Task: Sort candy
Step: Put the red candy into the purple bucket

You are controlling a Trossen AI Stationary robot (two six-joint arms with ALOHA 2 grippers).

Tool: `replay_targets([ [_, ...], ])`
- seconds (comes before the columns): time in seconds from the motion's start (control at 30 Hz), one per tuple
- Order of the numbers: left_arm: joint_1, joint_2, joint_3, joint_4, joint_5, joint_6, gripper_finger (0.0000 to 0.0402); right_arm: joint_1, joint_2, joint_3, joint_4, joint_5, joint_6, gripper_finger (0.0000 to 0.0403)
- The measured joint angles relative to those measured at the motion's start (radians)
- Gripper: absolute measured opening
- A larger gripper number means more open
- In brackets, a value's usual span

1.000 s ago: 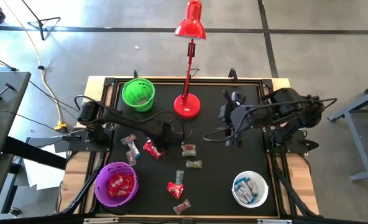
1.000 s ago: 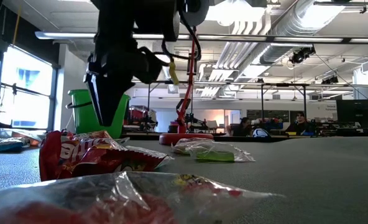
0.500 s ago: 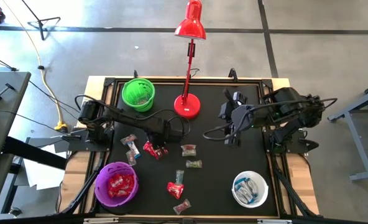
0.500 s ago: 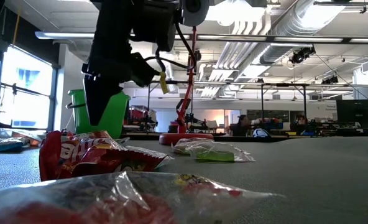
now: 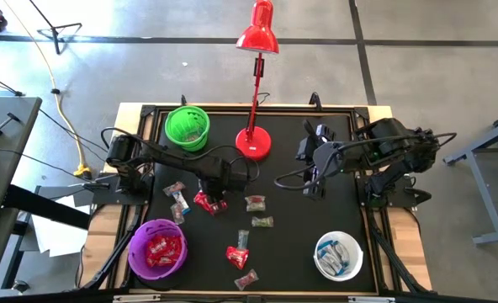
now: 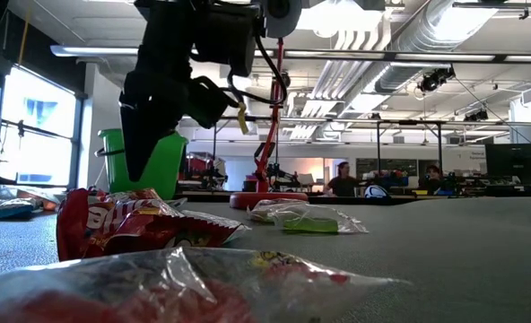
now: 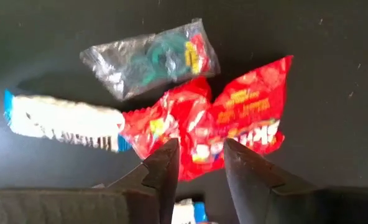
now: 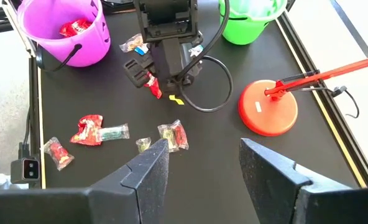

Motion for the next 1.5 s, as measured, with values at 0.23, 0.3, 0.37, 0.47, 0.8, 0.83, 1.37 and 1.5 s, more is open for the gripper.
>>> replay_targets([
  [0.23, 0.0, 0.0, -0.093, 0.102, 0.012, -0.003, 0.0156, 0.0, 0.0, 0.0, 0.0, 0.0, 0.0, 0.0192],
  [0.3, 0.0, -0.003, -0.115, 0.13, 0.012, -0.003, 0.0167, 0.0, 0.0, 0.0, 0.0, 0.001, 0.0, 0.0192],
  [0.37, 0.0, -0.004, -0.14, 0.168, 0.014, -0.003, 0.0176, 0.0, 0.0, 0.0, 0.0, 0.001, 0.0, 0.0192],
  [0.47, 0.0, -0.007, -0.166, 0.208, 0.016, -0.003, 0.0189, 0.0, 0.0, 0.0, 0.0, 0.001, 0.009, 0.0192],
  [0.8, -0.001, -0.004, -0.169, 0.225, -0.007, -0.045, 0.0179, 0.0, 0.0, 0.0, 0.0, 0.001, 0.023, 0.0192],
  [0.83, -0.001, -0.003, -0.17, 0.226, -0.006, -0.057, 0.0171, 0.0, 0.0, 0.0, 0.0, 0.001, 0.023, 0.0192],
  [1.37, -0.003, -0.008, -0.169, 0.221, -0.01, -0.177, 0.0005, 0.0, 0.0, 0.0, 0.0, 0.001, 0.019, 0.0192],
  [1.5, -0.003, -0.034, -0.174, 0.215, -0.018, -0.204, 0.0006, 0.0, 0.001, 0.0, 0.0, 0.001, 0.018, 0.0192],
])
